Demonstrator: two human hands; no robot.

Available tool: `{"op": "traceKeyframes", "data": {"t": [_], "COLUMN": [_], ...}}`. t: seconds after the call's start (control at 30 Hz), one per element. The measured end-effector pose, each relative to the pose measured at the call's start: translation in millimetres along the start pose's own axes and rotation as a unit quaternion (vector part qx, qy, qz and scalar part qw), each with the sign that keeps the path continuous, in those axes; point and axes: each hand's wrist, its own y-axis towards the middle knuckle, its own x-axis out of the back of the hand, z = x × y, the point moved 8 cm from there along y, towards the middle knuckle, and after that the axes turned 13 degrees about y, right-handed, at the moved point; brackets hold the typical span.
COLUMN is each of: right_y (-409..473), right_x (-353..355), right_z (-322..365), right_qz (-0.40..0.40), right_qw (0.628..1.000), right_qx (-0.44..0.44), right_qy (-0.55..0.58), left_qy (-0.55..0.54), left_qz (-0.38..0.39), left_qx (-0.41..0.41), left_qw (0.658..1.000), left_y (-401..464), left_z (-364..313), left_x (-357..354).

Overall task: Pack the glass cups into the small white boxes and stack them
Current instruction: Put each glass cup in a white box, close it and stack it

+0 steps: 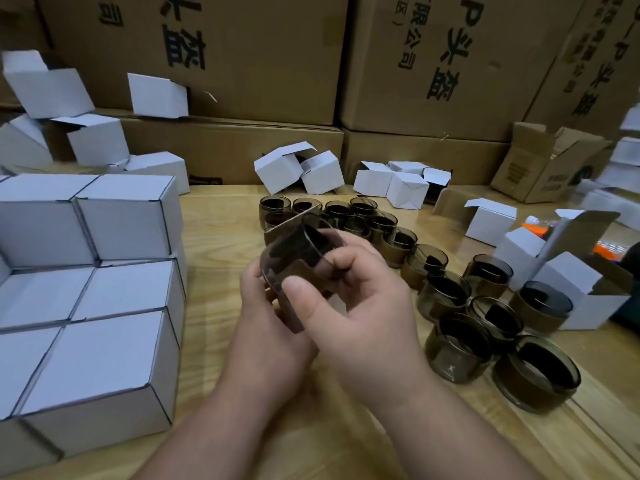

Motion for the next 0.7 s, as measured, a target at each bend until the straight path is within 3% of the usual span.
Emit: {"op": "traceKeyframes", "data": {"t": [0.23, 0.43, 0.7], "right_y": [8, 9, 11], "right_x": [22, 21, 23], "right_z": [-28, -32, -34], "right_qz": [-0.093, -0.055, -0.086], "right_qw": [0.993, 0.981, 0.961], "right_qx": [0.064, 0.136, 0.165], "right_qy": [-0.042, -0.125, -0.204], "left_qy": [-0.007, 0.006, 0.004], "left_qz": [0.029, 0.035, 0.034], "left_qx": [0.030, 0.038, 0.028], "left_qw": [0.999, 0.999, 0.999], "left_y": [1, -1, -2], "left_z": [20, 29, 23], "left_x": [-11, -13, -11]}}
